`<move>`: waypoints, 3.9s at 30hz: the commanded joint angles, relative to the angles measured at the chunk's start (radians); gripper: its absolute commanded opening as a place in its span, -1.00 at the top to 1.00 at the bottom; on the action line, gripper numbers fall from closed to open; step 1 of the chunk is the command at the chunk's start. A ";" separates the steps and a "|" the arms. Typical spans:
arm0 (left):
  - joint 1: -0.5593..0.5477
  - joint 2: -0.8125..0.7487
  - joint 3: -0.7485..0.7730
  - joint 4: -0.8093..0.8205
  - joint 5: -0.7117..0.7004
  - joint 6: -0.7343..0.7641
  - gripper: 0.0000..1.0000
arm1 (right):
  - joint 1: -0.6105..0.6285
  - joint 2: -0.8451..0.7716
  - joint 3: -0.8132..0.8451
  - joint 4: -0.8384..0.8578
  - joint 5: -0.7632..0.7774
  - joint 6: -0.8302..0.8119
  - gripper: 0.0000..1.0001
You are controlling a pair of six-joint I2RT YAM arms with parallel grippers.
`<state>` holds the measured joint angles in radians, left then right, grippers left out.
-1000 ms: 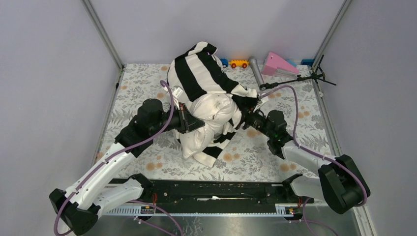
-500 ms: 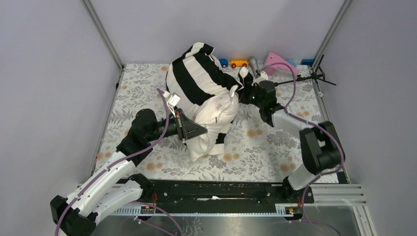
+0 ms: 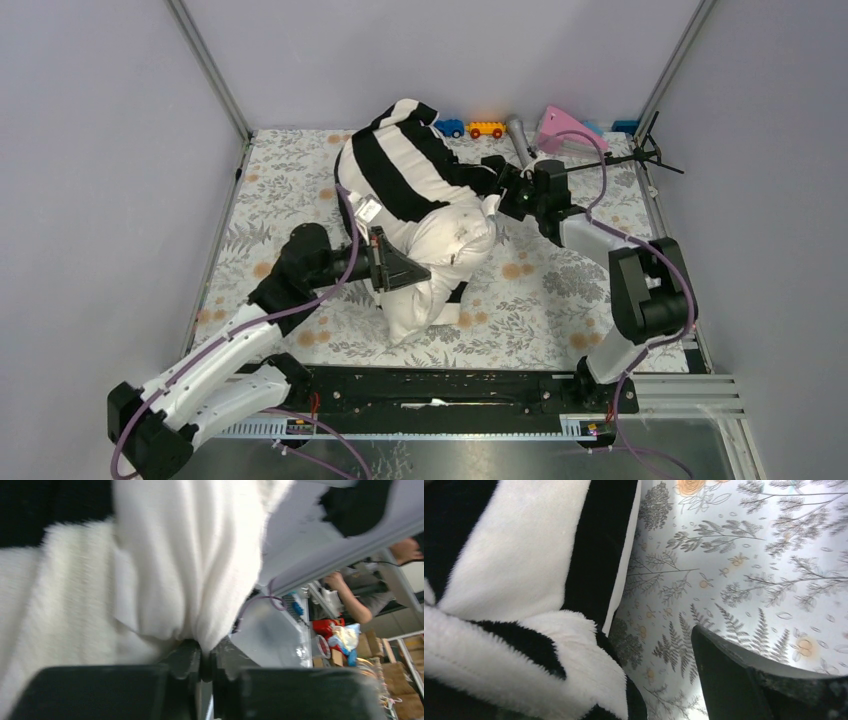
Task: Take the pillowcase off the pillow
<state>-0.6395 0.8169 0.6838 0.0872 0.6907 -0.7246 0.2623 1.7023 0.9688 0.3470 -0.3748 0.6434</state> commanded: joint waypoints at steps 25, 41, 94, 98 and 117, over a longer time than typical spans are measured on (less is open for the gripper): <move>-0.396 0.496 0.592 -0.713 -0.945 0.373 -0.81 | -0.017 -0.883 -0.330 -0.535 -0.081 -0.056 -0.99; -0.249 0.609 0.608 -0.752 -1.094 0.251 0.19 | -0.016 -1.005 -0.543 -0.598 -0.099 -0.044 0.24; -0.155 0.394 0.250 -0.226 -0.632 0.401 -0.22 | -0.009 -0.912 -0.110 -0.716 0.318 -0.211 -0.99; -0.170 0.416 0.266 -0.224 -0.510 0.425 -0.23 | 0.000 -0.920 -0.059 -0.783 0.315 -0.232 -0.99; -0.193 0.528 0.373 -0.371 -0.854 0.354 0.88 | 0.661 -0.553 -0.045 -0.918 0.785 -0.178 -0.99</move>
<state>-0.8341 1.3418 1.0103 -0.2733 -0.0105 -0.3325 0.9047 1.1381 0.9199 -0.5522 0.2810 0.4530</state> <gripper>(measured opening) 0.124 0.993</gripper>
